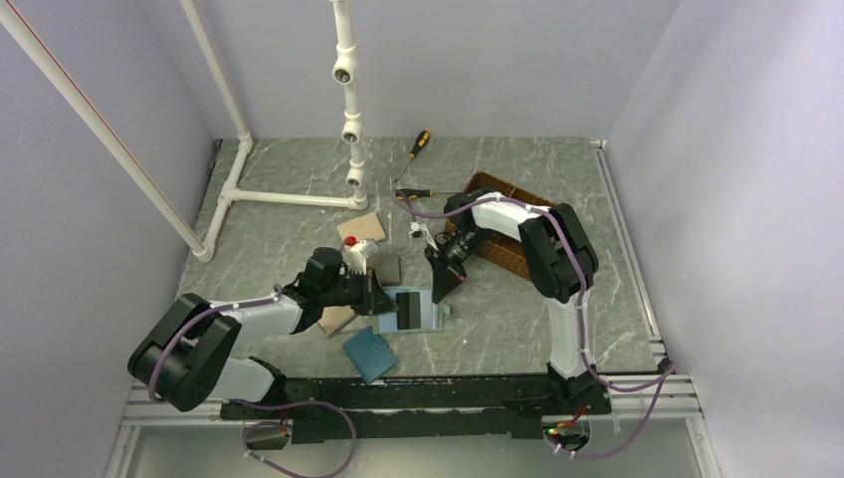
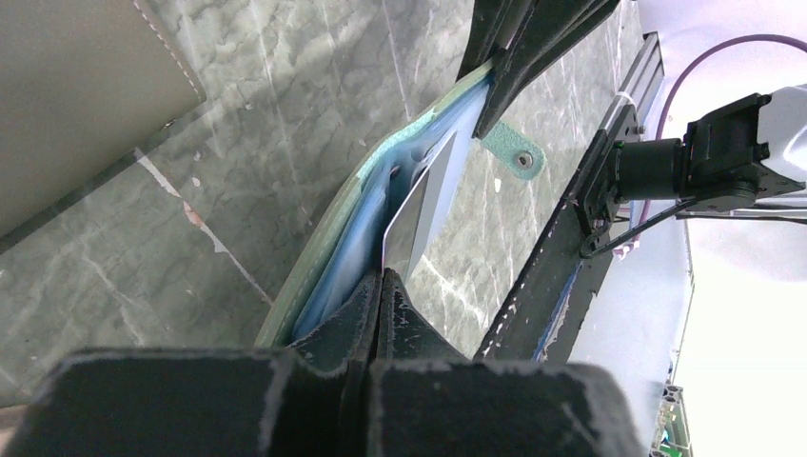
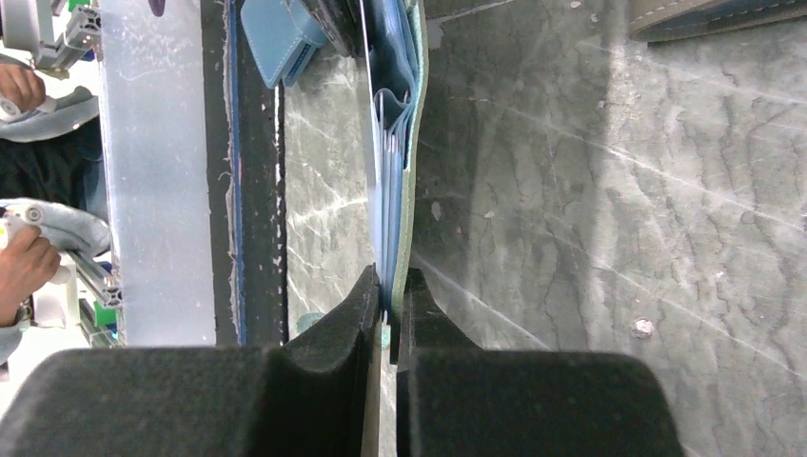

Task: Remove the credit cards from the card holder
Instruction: Remove the credit card from the card holder.

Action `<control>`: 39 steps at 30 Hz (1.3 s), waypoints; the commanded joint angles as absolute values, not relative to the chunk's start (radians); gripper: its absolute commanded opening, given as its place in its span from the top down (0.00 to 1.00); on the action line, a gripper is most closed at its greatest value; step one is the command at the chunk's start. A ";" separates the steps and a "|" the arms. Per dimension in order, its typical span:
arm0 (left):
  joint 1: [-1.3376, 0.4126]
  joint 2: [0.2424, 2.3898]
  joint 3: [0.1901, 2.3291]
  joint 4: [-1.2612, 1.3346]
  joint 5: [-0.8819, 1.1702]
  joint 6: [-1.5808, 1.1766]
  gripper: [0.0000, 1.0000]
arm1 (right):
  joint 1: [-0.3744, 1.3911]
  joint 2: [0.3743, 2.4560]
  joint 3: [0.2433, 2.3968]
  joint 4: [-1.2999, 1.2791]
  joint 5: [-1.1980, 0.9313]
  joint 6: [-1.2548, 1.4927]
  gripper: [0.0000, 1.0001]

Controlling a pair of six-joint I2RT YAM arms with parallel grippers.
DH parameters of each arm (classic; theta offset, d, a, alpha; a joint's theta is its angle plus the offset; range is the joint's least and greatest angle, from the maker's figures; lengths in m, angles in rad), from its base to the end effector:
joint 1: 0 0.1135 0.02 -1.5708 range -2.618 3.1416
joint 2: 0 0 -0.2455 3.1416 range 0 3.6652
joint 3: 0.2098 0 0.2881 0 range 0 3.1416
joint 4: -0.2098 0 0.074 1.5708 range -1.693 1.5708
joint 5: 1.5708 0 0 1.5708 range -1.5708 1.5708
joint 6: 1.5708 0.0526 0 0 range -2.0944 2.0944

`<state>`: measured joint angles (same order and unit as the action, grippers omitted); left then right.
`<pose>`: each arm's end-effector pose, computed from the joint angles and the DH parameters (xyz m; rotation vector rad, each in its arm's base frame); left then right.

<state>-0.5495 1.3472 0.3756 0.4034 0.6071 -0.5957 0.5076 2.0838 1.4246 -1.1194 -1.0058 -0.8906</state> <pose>0.2170 -0.1681 0.0910 0.3395 2.2948 -1.2808 0.3095 0.2230 0.1023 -1.6395 2.1938 1.5308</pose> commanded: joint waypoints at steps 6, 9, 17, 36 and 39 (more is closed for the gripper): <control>-0.523 1.271 0.360 0.385 0.619 -0.603 1.00 | 0.492 2.121 1.462 -1.115 -0.976 -0.876 1.00; -0.520 1.238 0.368 0.337 0.596 -0.596 1.00 | 0.478 2.136 1.468 -1.120 -0.966 -0.867 0.99; -0.515 1.158 0.382 0.264 0.541 -0.592 1.00 | 0.465 2.153 1.474 -1.123 -0.945 -0.847 0.83; -0.514 1.187 0.380 0.395 0.649 -0.611 1.00 | 0.509 1.910 1.413 -1.022 -1.012 -0.863 0.34; -0.515 1.197 0.386 0.425 0.670 -0.622 1.00 | 0.541 1.924 1.412 -1.006 -1.050 -0.852 0.34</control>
<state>-0.5182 1.1851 0.3630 0.3317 0.6102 -0.6037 0.4992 1.9266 1.4277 -1.0512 -0.9558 -0.8215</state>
